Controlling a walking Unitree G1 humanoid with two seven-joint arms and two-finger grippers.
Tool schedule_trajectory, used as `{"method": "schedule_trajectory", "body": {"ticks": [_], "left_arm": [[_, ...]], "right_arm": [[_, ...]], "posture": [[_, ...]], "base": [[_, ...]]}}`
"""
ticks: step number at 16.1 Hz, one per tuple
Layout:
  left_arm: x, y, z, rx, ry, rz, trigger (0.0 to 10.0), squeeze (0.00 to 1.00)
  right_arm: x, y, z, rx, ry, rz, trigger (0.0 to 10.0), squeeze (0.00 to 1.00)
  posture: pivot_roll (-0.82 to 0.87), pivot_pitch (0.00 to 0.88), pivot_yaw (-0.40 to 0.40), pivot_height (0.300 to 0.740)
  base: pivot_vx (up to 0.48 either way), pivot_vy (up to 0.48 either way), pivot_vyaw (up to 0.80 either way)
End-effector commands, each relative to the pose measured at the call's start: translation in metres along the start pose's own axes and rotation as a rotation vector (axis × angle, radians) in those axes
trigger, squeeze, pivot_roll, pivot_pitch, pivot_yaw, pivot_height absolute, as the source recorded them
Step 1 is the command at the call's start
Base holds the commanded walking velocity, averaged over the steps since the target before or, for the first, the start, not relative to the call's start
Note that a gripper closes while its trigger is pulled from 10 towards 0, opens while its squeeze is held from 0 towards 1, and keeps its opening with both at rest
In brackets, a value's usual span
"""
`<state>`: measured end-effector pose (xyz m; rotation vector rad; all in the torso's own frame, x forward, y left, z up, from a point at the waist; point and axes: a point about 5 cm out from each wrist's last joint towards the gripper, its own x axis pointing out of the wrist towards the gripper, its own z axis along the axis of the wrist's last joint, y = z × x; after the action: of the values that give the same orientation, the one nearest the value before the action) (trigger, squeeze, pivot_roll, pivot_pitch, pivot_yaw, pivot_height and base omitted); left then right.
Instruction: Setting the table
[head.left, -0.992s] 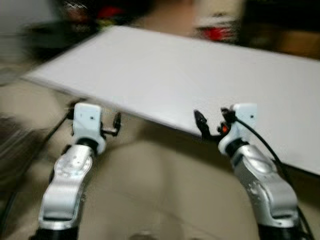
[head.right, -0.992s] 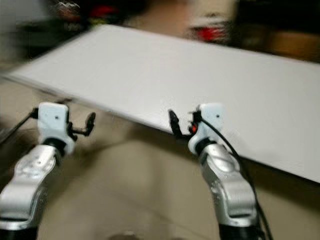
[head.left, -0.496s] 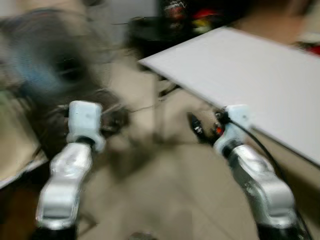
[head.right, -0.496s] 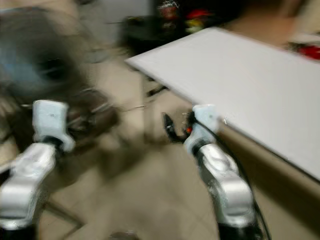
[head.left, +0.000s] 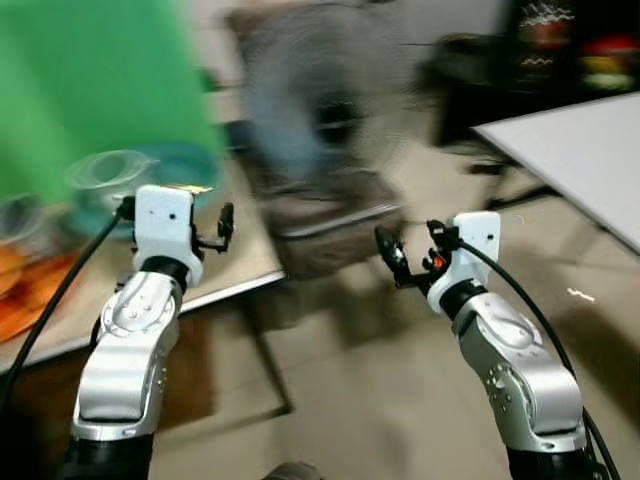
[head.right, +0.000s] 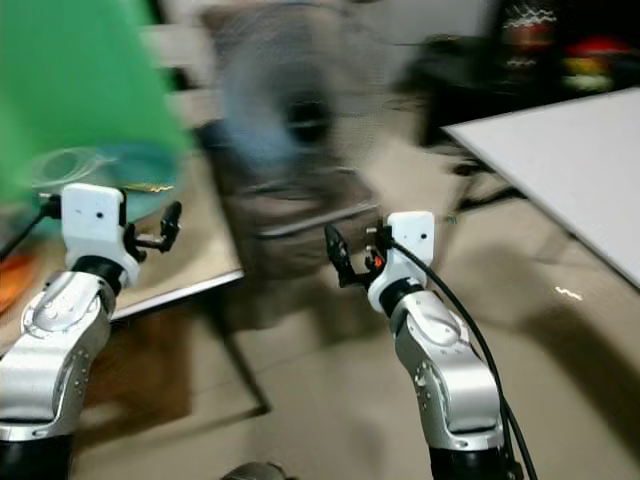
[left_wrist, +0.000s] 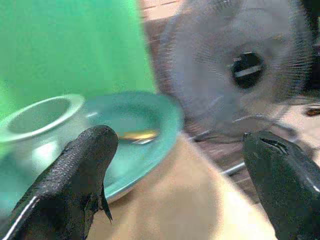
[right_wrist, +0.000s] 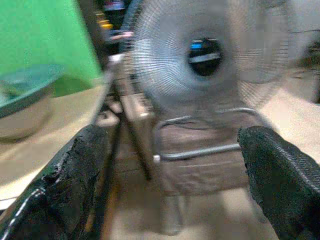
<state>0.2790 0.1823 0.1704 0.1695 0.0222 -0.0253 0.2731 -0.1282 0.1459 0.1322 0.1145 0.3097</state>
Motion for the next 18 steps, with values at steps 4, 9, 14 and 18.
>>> {"method": "schedule_trajectory", "body": {"ticks": [4, 9, 14, 18], "left_arm": [[-0.001, -0.004, -0.004, 0.002, 0.007, -0.008, 10.0, 0.0], [-0.005, -0.004, -0.007, 0.002, 0.016, 0.003, 10.0, 0.0], [-0.01, -0.007, -0.017, -0.001, 0.037, -0.016, 10.0, 0.0], [-0.003, -0.011, -0.014, -0.009, 0.017, -0.048, 10.0, 0.0]], "right_arm": [[0.001, -0.005, 0.003, -0.012, -0.015, -0.007, 10.0, 0.0], [0.003, -0.003, 0.002, -0.015, -0.005, 0.017, 10.0, 0.0], [-0.001, -0.014, -0.001, 0.004, -0.021, -0.078, 10.0, 0.0], [-0.013, -0.024, -0.003, -0.019, -0.017, -0.137, 10.0, 0.0]], "posture": [[0.12, 0.0, 0.051, 0.74], [0.14, 0.0, 0.031, 0.74], [0.12, 0.0, 0.054, 0.74], [0.09, 0.0, 0.079, 0.74]], "base": [[0.0, -0.48, 0.8], [0.0, -0.48, 0.8], [0.0, -0.192, 0.8], [0.0, 0.0, 0.0]]}}
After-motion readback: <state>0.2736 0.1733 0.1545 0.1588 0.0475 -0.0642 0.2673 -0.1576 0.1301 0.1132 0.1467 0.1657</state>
